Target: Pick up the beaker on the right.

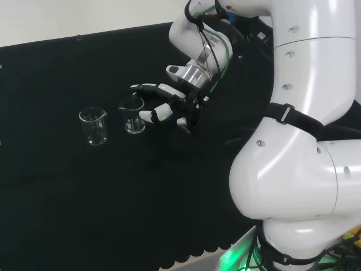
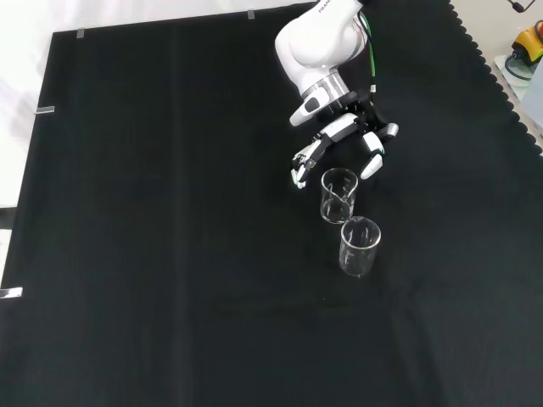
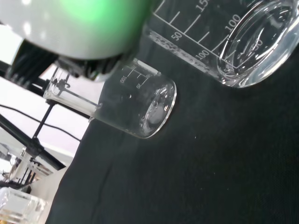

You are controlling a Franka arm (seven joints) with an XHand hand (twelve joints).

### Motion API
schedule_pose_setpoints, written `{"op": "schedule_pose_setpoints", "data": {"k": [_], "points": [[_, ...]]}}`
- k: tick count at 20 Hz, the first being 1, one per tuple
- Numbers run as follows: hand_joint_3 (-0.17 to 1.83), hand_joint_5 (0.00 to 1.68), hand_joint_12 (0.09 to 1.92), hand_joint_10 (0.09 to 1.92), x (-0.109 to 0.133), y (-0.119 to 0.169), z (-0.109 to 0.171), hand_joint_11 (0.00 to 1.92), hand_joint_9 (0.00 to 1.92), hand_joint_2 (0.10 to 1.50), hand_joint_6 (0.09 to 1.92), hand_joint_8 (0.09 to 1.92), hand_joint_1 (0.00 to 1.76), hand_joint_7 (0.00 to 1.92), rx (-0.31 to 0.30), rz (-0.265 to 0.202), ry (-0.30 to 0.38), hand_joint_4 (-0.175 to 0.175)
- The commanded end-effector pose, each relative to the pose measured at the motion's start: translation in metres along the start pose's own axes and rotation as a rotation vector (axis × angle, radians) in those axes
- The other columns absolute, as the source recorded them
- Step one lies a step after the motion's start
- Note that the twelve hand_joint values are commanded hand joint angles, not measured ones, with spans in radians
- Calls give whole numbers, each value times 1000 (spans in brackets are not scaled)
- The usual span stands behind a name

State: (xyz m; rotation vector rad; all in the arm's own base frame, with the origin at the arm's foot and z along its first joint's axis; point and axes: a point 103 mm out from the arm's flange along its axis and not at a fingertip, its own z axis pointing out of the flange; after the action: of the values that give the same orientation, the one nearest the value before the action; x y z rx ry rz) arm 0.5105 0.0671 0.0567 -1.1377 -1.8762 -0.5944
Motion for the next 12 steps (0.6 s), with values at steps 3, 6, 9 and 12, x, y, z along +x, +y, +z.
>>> {"op": "schedule_pose_setpoints", "data": {"k": [3, 6, 9, 12], "points": [[1151, 353, 1041, 599, 2, 5, 8, 0, 288, 288, 108, 658, 955, 259, 60, -13, -2, -40], [1148, 359, 1044, 600, 2, 7, 11, 0, 290, 288, 111, 658, 953, 260, 65, -14, -2, -40], [1144, 364, 1047, 601, -4, 0, 0, 0, 292, 289, 113, 658, 953, 263, 59, -19, 21, -40], [1140, 371, 1054, 603, -4, 0, 1, 0, 296, 290, 117, 658, 953, 268, 65, -20, 15, -39]]}}
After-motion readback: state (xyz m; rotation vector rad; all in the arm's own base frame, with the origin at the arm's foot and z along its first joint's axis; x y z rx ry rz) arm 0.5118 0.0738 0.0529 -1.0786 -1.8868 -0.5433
